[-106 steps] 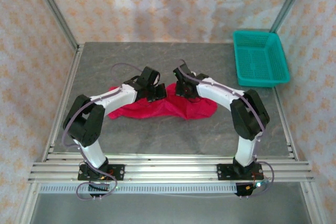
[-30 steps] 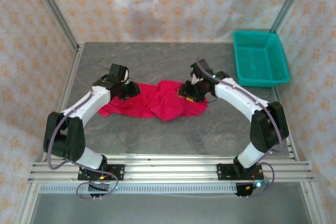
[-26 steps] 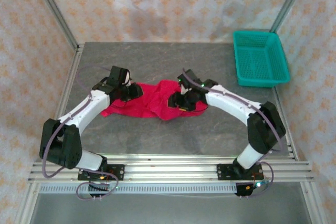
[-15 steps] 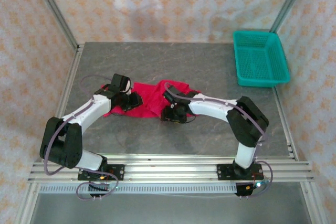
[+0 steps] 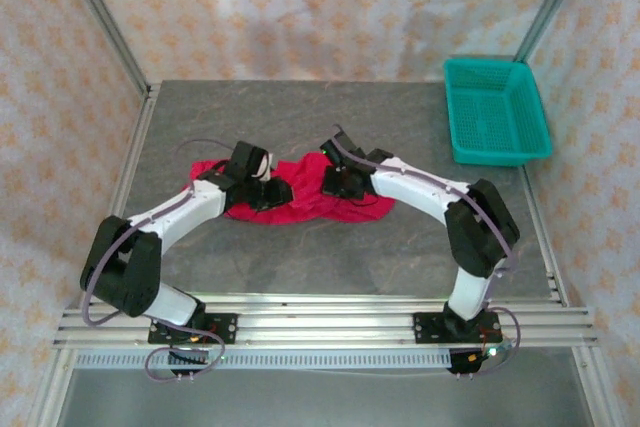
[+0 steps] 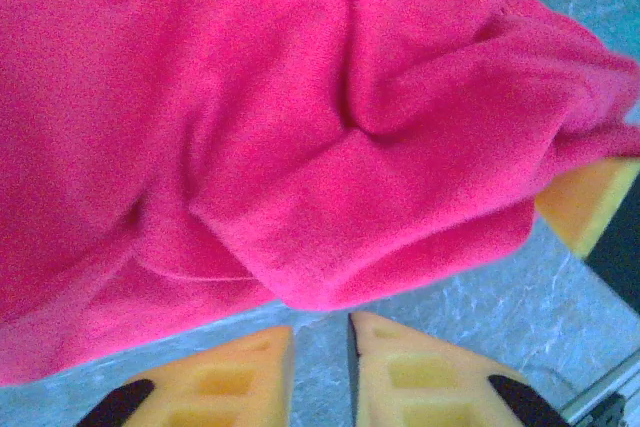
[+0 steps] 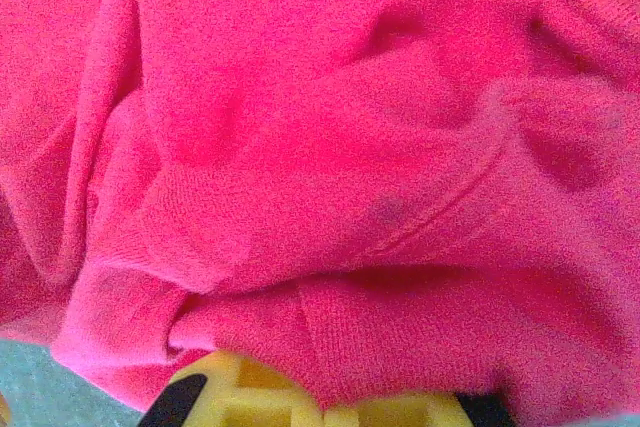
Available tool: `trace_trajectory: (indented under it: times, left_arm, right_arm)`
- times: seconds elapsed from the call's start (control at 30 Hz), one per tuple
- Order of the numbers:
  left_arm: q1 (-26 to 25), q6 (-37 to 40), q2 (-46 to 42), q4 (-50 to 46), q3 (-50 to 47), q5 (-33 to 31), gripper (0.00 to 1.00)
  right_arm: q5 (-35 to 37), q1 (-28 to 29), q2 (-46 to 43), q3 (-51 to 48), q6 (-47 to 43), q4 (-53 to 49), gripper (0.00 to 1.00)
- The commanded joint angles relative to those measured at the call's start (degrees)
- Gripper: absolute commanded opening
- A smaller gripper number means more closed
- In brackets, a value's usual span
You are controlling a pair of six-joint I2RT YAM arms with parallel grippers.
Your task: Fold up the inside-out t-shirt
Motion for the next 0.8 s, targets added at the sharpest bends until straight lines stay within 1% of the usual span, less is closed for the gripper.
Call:
trace_trajectory:
  times: [0.0,0.17,0.3,0.47,0.53,0.7,0.77]
  left_arm:
    - [-1.82,-0.15,1.81,2.39,2.69,1.67,0.29]
    - [-2.78,0.02,2.47,3.14,2.42,2.66,0.34]
    - [-3.52,-1.68,1.64,5.32,0.19,1.63,0.38]
    - [-5.34,-3.21,2.67,9.37,-1.74,-0.33,0.42]
    - [-6.31,-2.25,3.58,9.28,-1.24,-2.0,0.44]
    - [-7.03,1.98,6.86,5.43,1.7,-10.45,0.48]
    - [-7.14,2.56,8.1,4.86,2.84,-12.64,0.49]
  right_arm:
    - [-3.21,-1.62,-1.49,0.57,0.27,0.79,0.0]
    - [-5.15,-3.09,-0.06,2.3,1.45,2.02,0.0]
    - [-7.81,-3.99,2.77,4.37,2.92,3.06,0.0]
    - [-7.75,-4.13,4.35,6.2,2.77,2.24,0.0]
    - [-7.65,-4.23,4.42,6.45,2.66,1.96,0.0]
    - [-7.73,-4.35,4.17,6.36,2.66,1.8,0.0]
    - [-7.73,-4.35,4.04,6.34,2.66,1.7,0.0]
